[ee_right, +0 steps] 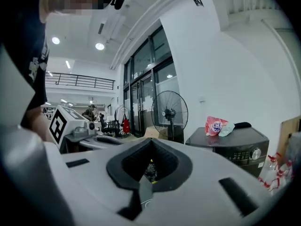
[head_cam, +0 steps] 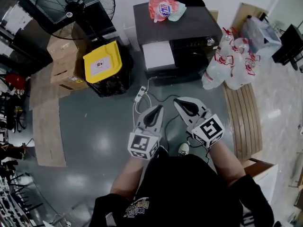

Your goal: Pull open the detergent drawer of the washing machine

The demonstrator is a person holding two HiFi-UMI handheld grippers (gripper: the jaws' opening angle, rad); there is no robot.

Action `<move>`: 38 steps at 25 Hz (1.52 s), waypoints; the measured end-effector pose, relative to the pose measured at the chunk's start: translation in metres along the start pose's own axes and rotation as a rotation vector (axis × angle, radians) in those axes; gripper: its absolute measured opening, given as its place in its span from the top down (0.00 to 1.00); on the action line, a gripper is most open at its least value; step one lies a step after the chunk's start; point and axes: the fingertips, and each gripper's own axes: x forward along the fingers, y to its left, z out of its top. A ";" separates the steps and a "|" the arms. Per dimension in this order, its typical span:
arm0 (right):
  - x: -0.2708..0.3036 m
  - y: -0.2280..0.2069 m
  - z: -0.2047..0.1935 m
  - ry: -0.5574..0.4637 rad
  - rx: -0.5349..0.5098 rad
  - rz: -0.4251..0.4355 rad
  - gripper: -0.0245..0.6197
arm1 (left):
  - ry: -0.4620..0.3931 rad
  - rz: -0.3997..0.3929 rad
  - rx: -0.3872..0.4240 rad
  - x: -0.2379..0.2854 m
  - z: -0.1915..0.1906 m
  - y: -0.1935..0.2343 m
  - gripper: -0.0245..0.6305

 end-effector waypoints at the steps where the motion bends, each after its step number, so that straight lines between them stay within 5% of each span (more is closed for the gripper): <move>1: -0.009 0.001 0.000 -0.002 -0.011 0.011 0.96 | 0.003 0.006 0.003 0.001 -0.002 -0.010 0.94; 16: -0.065 0.008 -0.016 -0.020 0.060 0.074 0.96 | 0.035 0.072 0.025 -0.018 -0.022 -0.075 0.94; 38: -0.065 -0.012 -0.027 -0.014 0.113 0.055 0.96 | 0.049 0.066 0.022 0.001 -0.025 -0.074 0.94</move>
